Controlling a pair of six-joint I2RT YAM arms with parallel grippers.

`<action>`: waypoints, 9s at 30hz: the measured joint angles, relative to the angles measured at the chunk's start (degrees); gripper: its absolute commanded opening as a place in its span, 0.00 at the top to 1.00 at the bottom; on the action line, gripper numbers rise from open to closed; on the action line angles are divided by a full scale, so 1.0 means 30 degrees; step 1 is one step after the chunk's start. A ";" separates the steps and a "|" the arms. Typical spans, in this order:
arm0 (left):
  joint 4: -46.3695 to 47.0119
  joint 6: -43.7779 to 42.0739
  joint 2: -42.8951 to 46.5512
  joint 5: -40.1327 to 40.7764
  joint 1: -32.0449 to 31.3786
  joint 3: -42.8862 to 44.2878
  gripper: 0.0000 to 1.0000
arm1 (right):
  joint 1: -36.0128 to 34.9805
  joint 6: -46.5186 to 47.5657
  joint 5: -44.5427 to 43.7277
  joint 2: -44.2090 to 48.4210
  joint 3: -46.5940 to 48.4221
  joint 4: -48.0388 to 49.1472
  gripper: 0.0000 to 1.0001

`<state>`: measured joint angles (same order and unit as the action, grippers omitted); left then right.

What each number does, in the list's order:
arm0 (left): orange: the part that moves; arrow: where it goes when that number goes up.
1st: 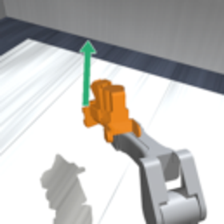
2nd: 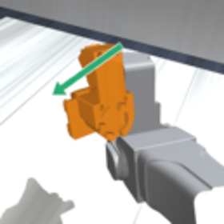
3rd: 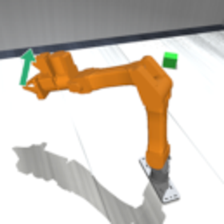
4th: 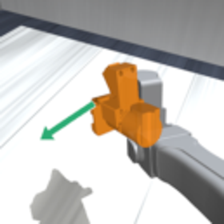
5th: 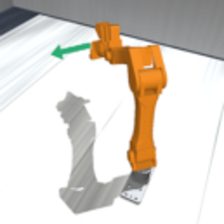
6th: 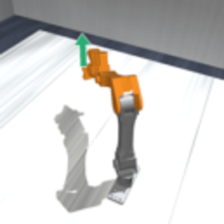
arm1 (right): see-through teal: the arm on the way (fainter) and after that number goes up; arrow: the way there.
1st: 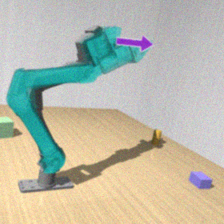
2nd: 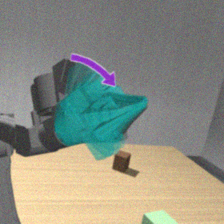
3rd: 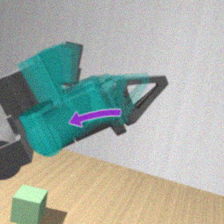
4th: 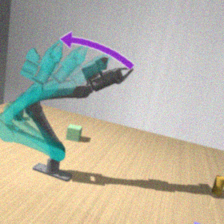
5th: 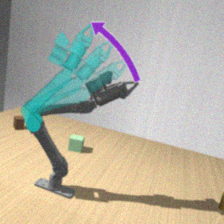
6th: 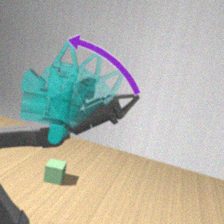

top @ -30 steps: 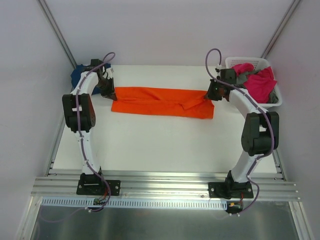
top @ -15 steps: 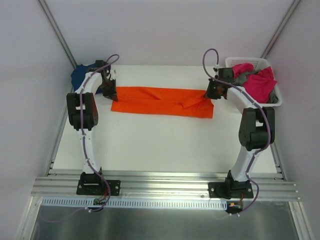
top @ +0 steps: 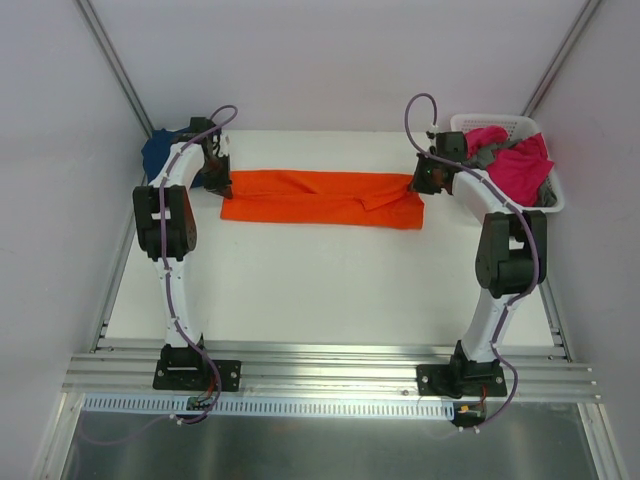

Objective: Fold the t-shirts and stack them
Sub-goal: Fold the tshirt

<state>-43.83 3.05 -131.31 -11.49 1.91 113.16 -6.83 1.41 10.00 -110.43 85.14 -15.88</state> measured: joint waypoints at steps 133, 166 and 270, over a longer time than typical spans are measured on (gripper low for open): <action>0.1042 0.0809 -0.2528 0.0321 -0.1967 0.2958 0.01 | -0.3126 -0.3483 0.0102 -0.7118 0.7038 -0.1078 0.03; -0.0707 0.1829 0.6353 -0.4728 -0.6521 -1.2116 0.01 | -0.2484 -0.5982 0.2200 -1.1810 1.3784 0.0000 0.03; -0.0656 0.1027 1.4112 -0.4699 -0.8648 -1.7697 0.49 | -0.7912 -0.3424 0.2732 1.1752 -1.3340 -0.5151 0.30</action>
<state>-45.80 6.13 -88.97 -25.58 -24.03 60.07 -30.57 -8.86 18.20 -75.18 45.12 -31.33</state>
